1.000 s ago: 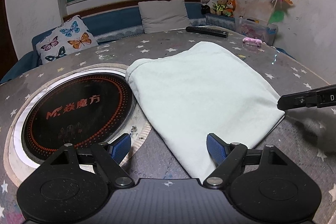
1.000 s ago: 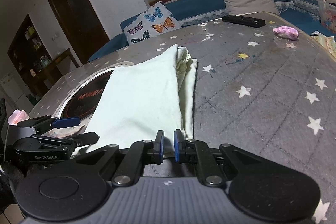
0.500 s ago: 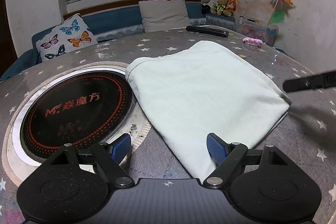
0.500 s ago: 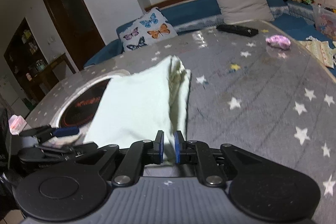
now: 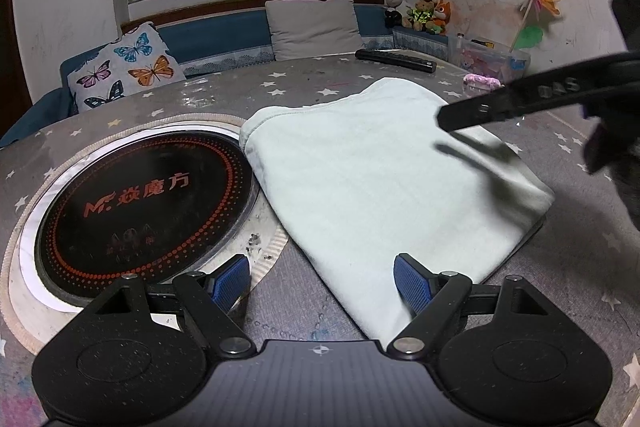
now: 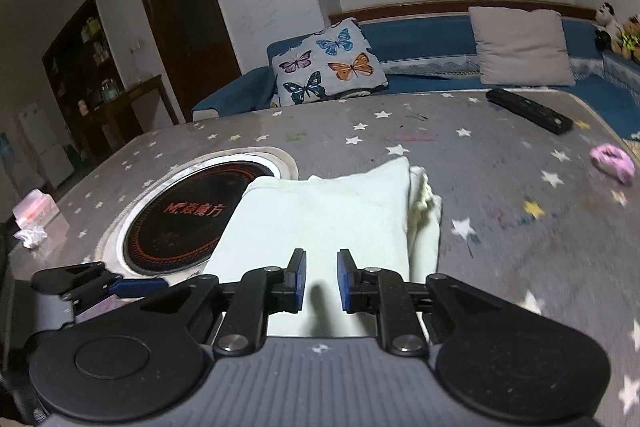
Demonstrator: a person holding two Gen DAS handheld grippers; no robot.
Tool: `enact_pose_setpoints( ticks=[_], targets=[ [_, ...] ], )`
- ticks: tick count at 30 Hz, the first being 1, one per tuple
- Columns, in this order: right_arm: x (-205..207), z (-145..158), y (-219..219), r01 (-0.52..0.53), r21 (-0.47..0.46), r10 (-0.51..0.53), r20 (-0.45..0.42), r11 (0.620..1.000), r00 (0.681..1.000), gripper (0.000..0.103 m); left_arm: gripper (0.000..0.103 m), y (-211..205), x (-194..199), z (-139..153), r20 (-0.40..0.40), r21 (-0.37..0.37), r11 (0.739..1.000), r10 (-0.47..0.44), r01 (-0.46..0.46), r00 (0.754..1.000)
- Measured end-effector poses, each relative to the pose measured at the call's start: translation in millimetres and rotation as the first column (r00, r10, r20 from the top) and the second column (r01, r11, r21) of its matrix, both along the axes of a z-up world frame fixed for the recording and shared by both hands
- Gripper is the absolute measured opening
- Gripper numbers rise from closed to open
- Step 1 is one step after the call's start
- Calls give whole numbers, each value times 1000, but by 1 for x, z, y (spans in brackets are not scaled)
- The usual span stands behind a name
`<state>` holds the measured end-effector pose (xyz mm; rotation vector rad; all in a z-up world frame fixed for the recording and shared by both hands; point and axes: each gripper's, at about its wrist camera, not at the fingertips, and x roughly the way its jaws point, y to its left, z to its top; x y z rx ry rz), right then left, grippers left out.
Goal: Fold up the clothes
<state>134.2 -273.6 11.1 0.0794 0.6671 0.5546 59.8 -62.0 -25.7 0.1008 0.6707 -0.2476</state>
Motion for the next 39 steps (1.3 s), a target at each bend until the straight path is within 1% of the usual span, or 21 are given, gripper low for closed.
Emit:
enact_pose_setpoints(
  ticks=[4,7,12,16,19,25,30,35,39],
  targets=[
    [15,-6,6,7,-26,-7,-3,1000,1000,16,82,2,0,-1,-2,-6,1000,0,0,1000],
    [26,-14,5,26,-43,-27,-22,999,999,16,83,3,0,-1,-3,-10,1000,0,0,1000],
    [33,-22,-3,63,-59,-65,-45,996,997,16,83,3,-1,-2,-4,-16,1000,1,-1,1000],
    [35,-16,-2,62,-70,-65,-32,996,997,16,83,3,0,-2,-5,-16,1000,1,-1,1000],
    [39,-9,1,57,-66,-58,-9,996,998,18,83,3,0,-2,-6,-16,1000,2,-2,1000],
    [57,1,14,52,-64,-50,24,997,998,19,83,3,0,-2,-8,-20,1000,3,-3,1000],
    [73,-10,20,74,-90,-73,11,993,997,19,83,4,0,-2,-8,-24,1000,1,-1,1000],
    [81,-25,14,108,-107,-111,-20,988,994,18,83,5,0,-2,-7,-25,1000,-1,1,1000],
    [82,-25,12,112,-107,-115,-22,988,993,18,84,5,0,-2,-6,-27,1000,-1,1,1000]
  ],
)
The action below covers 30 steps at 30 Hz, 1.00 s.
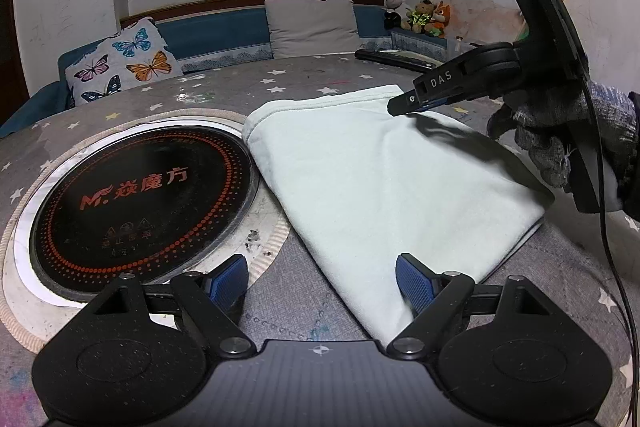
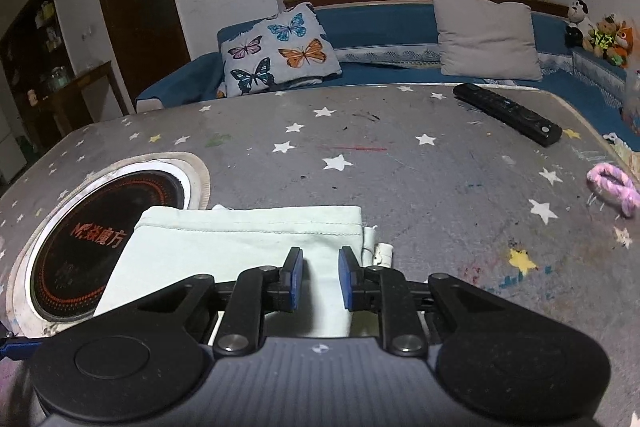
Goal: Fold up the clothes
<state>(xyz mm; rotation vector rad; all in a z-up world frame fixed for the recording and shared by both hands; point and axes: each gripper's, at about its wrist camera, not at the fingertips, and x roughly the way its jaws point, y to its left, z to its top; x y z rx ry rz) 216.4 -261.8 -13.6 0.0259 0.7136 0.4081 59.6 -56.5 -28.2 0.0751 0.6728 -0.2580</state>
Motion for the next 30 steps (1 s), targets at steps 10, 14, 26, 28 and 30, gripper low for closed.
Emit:
enact_pose_setpoints(
  ticks=[10,14,26,28,30],
  targets=[
    [-9,21,22,-90,26,89,20,996,996,28,84,0,-1,0,0,-2,1000,0,0,1000],
    [-20,25,46,-197,0,197,25,980,980,32,84,-1,-1,1,-1,-3,1000,0,0,1000],
    [-18,9,119,-329,-141,335,19,934,942,32,84,1,-4,1,4,-9,1000,-7,7,1000],
    [-14,6,125,-328,-150,334,18,933,942,32,84,1,-4,1,5,-10,1000,-8,8,1000],
    [-10,0,131,-326,-171,331,7,930,943,32,84,0,-4,1,5,-10,1000,-8,8,1000]
  ],
)
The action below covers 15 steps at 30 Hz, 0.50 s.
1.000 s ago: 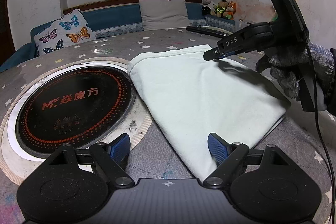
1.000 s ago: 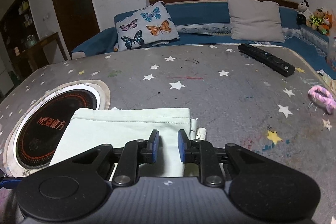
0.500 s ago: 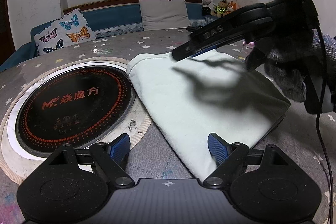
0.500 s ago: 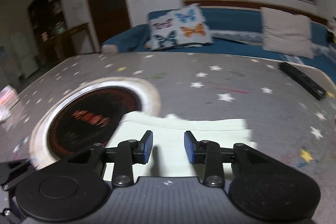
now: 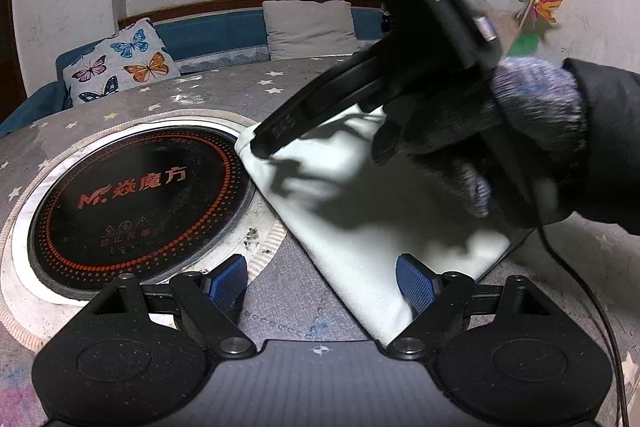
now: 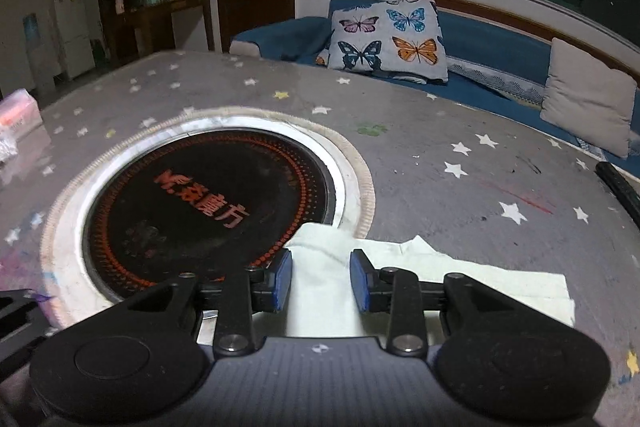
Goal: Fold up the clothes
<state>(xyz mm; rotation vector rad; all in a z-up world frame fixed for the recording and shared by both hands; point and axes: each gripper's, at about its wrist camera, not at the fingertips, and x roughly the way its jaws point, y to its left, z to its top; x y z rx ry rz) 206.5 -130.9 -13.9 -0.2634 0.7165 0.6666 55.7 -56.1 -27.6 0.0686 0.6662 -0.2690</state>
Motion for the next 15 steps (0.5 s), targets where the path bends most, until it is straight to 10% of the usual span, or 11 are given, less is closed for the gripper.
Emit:
enact_pose_setpoints(
  ticks=[15],
  targets=[
    [-21,30,-74,99,58,-99,-6,993,995,33,84,-3,-1,1,-8,2,1000,5,-5,1000]
  ],
)
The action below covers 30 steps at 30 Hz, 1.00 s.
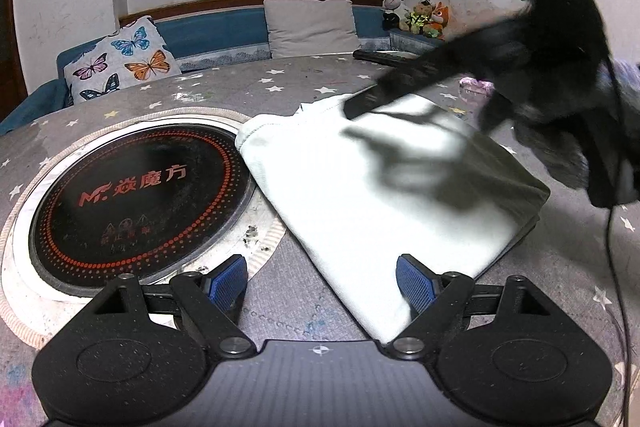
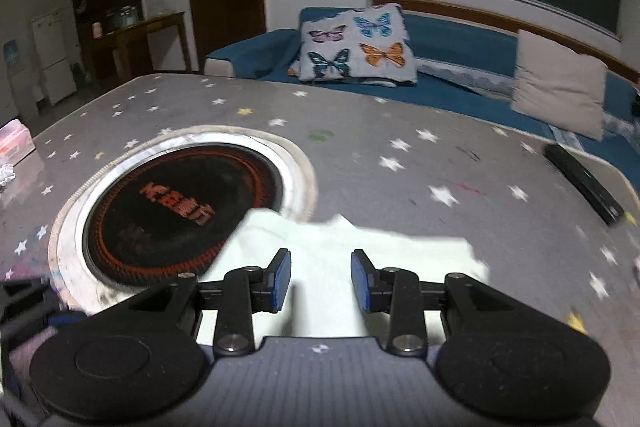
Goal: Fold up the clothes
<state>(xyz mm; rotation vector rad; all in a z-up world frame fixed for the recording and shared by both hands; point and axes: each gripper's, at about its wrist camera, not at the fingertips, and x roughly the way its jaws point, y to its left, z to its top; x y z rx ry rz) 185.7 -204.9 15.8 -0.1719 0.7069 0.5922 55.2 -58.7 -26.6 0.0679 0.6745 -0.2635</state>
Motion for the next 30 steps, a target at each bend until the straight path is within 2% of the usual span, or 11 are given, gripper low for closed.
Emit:
enact_pose_setpoints(
  ticks=[6,15,20,24,25,27,30],
  targets=[
    [-3,-19,-22,56,10,-55,-38,998,998,33,84,-2,-1,1,-4,8,1000,1,-1,1000],
    [-13,-15,-29,74,38,-73,-21,997,997,33,89,2,-3,10,5,-9,1000,11,-11,1000],
    [-33,-10,-44,90,69,-89,-15,994,996,33,95,4,-3,13,11,-13,1000,22,-22,1000],
    [-53,-12,-55,98,64,-97,-20,993,995,33,103,6,-3,15,15,-23,999,31,-30,999],
    [-58,-13,-57,99,61,-98,-20,993,995,34,103,6,-3,16,17,-24,999,33,-32,999],
    [-68,-13,-61,101,54,-100,-12,993,995,41,103,6,-3,17,21,-25,999,36,-36,999],
    [-84,-14,-68,108,53,-107,-6,993,994,41,103,7,-3,18,24,-27,999,47,-46,999]
  ],
)
